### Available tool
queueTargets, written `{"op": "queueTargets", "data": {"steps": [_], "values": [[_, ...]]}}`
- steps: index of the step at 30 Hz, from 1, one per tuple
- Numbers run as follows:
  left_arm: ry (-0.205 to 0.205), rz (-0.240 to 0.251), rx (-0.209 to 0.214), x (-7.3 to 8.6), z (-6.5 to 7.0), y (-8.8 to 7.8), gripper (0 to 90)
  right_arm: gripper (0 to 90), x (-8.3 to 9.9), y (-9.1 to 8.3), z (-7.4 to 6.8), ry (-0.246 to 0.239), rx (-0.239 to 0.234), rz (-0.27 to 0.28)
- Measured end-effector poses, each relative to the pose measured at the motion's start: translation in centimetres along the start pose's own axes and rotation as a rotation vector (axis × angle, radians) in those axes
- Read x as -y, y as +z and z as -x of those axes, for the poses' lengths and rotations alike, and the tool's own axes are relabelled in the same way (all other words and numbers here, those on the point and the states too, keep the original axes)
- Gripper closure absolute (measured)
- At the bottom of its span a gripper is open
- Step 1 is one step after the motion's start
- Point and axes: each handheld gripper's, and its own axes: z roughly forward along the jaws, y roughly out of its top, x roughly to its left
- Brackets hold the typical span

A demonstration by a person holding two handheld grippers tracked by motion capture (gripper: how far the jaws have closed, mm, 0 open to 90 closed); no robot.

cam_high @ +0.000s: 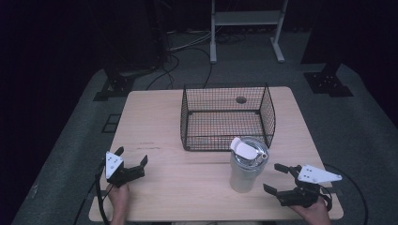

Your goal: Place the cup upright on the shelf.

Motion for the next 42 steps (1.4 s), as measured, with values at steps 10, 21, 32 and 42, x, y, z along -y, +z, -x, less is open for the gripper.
{"op": "queueTargets", "data": {"steps": [10,21,32,42], "values": [[0.001,0.002,0.001,0.0,0.0,0.0,0.0,13.0,-1.0,1.9,-1.1,-0.032,-0.053,-0.019],[0.001,-0.001,0.003,0.0,0.0,0.0,0.0,12.6,-1.6,3.9,-1.3,-0.04,-0.058,-0.032],[0.001,-0.002,0.004,0.0,0.0,0.0,0.0,8.2,-2.0,5.9,-1.6,-0.067,-0.017,0.005],[0.01,0.007,0.016,0.0,0.1,-0.2,0.0,6.7,-2.0,7.2,-1.7,-0.068,-0.015,0.061]]}}
